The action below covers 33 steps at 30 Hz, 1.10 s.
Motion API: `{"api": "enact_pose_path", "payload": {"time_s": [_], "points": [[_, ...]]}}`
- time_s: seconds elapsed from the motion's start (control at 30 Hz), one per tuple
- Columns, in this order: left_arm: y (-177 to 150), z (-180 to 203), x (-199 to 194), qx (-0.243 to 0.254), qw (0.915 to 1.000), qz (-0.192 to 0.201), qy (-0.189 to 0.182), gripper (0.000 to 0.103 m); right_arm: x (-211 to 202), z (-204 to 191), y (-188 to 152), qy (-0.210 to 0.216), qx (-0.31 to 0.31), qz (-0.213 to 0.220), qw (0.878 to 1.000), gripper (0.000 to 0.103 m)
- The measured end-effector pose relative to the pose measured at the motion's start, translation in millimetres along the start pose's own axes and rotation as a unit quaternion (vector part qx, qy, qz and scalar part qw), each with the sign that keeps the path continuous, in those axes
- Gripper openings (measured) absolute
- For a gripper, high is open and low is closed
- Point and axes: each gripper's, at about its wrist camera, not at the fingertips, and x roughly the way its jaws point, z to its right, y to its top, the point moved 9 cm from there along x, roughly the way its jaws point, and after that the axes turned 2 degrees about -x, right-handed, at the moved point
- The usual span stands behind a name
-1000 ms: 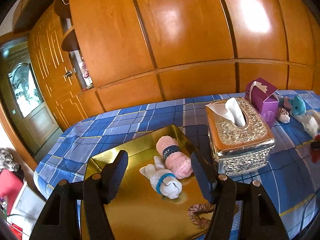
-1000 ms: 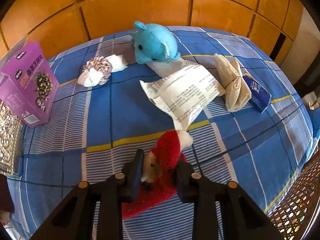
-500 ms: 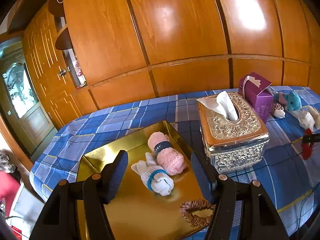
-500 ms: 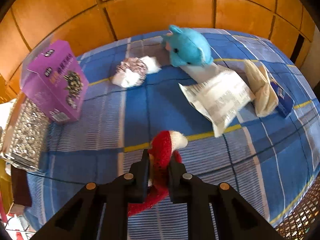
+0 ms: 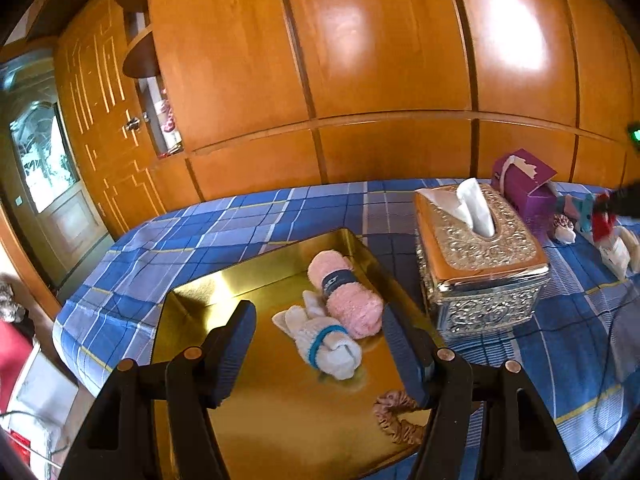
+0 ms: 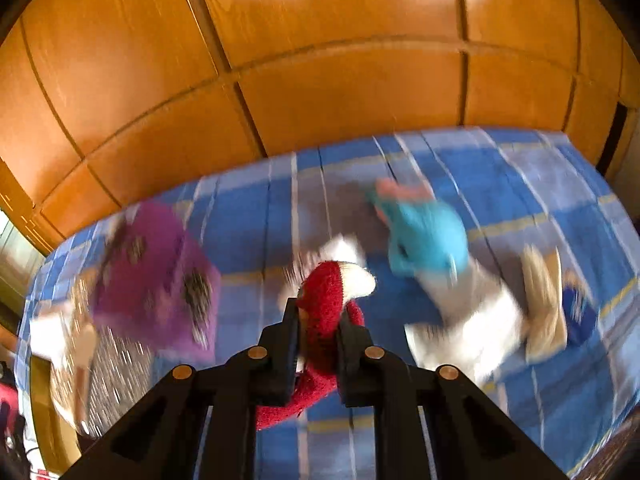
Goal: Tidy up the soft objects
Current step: 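Lift the red plush with the right tool toward the gold tray, then lower the red plush into the gold tray and open the right tool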
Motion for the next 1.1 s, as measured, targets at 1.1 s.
{"api": "enact_pose_path", "payload": {"time_s": [1.1], "points": [[-45, -151, 10, -0.126, 0.9818, -0.047, 0.135, 0.066, -65, -376, -181, 0.171, -0.49, 0.07, 0.852, 0.014]]}}
